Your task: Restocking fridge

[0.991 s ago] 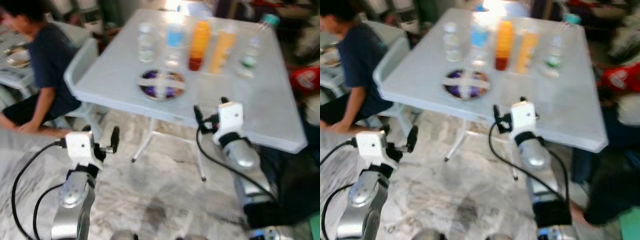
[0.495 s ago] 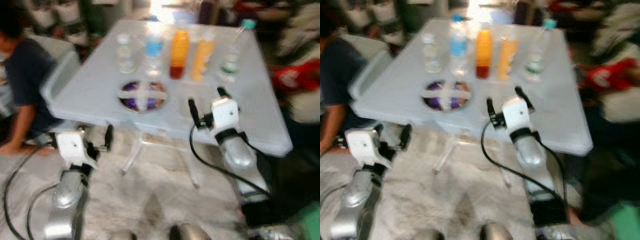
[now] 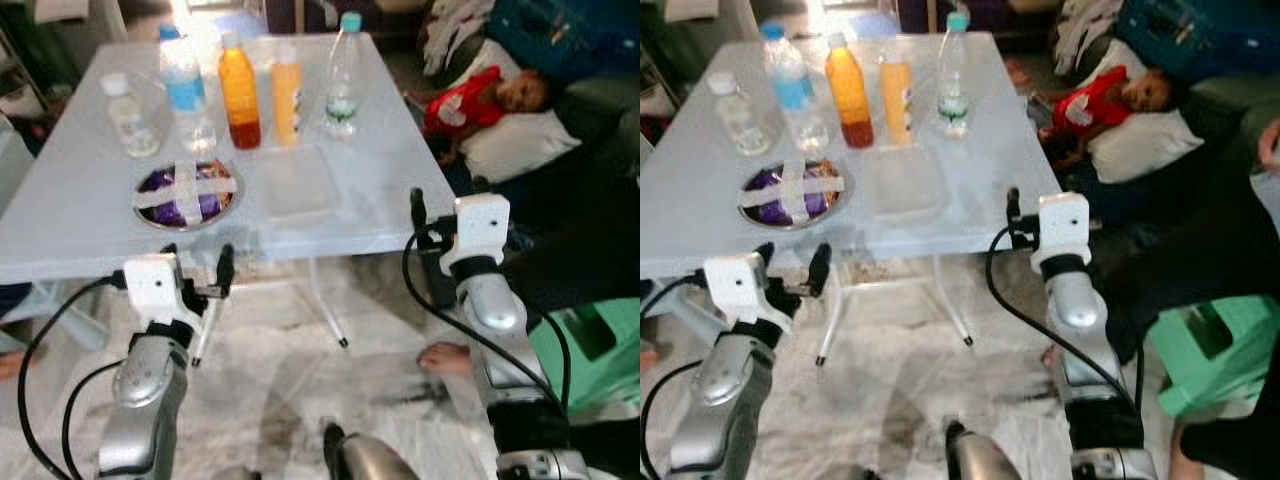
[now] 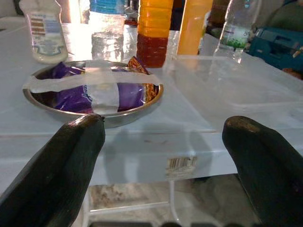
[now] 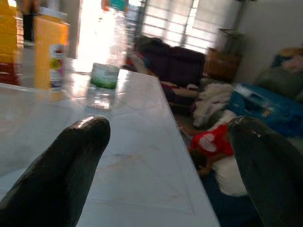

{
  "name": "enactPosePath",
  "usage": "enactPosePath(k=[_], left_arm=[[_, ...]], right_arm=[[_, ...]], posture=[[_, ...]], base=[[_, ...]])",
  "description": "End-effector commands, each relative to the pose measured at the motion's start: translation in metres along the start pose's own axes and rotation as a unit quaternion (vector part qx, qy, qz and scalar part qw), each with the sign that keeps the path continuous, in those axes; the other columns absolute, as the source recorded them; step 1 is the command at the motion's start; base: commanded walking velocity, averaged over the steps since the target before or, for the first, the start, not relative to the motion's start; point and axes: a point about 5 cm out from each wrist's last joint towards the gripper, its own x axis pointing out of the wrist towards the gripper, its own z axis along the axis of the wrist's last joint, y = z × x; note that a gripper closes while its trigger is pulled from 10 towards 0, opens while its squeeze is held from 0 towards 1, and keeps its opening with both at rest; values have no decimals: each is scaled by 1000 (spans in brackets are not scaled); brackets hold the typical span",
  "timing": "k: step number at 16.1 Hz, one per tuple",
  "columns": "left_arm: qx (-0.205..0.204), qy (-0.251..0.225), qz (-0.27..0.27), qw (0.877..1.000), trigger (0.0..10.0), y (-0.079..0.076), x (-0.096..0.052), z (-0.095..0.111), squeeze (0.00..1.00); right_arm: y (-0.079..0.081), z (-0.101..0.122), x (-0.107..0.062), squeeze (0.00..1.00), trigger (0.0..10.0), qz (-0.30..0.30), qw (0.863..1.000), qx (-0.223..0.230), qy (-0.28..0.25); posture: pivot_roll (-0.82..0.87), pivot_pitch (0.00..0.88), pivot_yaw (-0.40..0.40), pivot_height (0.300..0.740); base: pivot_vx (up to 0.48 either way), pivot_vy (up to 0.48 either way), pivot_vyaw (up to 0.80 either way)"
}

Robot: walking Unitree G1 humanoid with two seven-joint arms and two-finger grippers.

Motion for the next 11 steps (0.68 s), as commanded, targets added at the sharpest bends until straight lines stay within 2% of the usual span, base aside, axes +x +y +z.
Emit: enactPosePath(k=[1, 7, 11], left_arm=[[8, 5, 5, 1000, 10000, 3, -3, -1, 0], [23, -8, 23, 999, 10000, 16, -4, 5, 0], [29, -11, 19, 999, 10000, 18, -4, 8, 0]], right_arm=[[6, 8, 7, 0, 10000, 18, 1000, 11, -11], [9, 9, -2, 0, 10000, 33, 999, 32, -4], [12, 8, -5, 0, 10000, 35, 999, 37, 5]], posture=[[-60, 96, 26, 735], [-42, 94, 27, 735], [-41, 98, 34, 735]], base=[[0, 0, 0], [0, 0, 0], [284, 0, 0]])
